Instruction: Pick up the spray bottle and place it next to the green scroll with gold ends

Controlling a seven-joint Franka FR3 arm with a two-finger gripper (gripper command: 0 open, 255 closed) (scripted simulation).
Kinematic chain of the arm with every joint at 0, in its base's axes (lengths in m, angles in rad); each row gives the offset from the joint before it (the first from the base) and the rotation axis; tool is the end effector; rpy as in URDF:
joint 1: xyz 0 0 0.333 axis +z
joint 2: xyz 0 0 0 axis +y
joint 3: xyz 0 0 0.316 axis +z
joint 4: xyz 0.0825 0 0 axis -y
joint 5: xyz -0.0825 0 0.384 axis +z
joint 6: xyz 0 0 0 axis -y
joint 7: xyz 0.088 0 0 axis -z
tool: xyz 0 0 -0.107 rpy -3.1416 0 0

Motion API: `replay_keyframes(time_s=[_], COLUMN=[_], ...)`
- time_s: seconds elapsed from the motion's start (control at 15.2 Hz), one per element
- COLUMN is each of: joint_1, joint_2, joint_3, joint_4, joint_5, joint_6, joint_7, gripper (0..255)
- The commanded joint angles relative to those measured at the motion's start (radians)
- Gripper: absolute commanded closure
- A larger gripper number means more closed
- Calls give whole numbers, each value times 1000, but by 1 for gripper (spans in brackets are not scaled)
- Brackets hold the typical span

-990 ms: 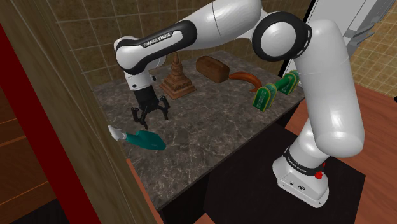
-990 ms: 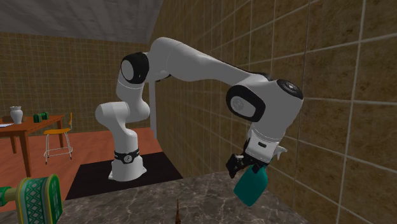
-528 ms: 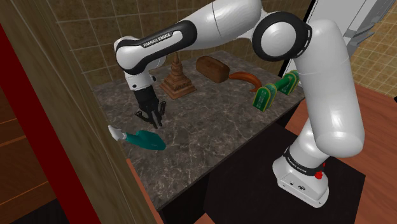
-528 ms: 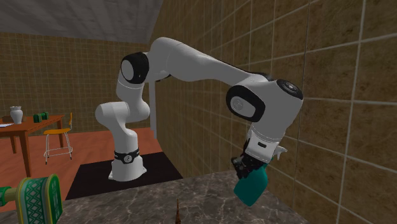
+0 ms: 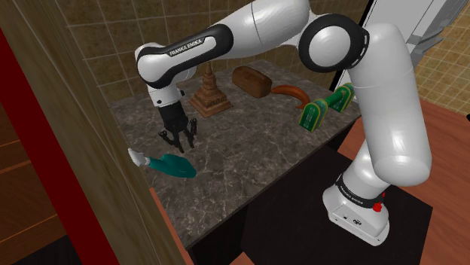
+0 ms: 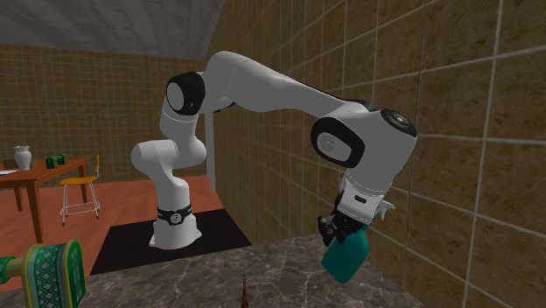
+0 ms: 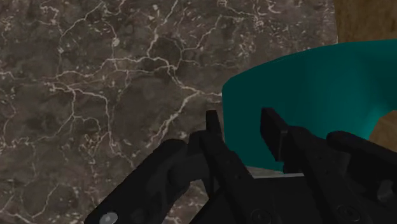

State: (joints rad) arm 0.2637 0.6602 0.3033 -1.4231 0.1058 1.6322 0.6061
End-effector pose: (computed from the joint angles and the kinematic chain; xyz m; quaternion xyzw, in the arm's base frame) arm 0.5758 0.3388 0.2990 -0.9660 0.0432 0.2548 0.0069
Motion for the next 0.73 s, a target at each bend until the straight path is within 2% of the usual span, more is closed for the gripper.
replay_keyframes(time_s=[0.0,0.13,0.26,0.4,0.46,0.66], joint_1=[-41,-84,-72,-21,2,3], joint_2=[-111,-298,-427,-465,-433,-391], joint_3=[8,39,94,191,262,275], joint_4=[-191,-516,-751,-856,-830,-799], joint_5=[114,360,655,1030,1293,1324], joint_6=[168,506,851,1217,1414,1443], joint_7=[91,239,348,397,335,301], gripper=[0,0,0,0,0,0])
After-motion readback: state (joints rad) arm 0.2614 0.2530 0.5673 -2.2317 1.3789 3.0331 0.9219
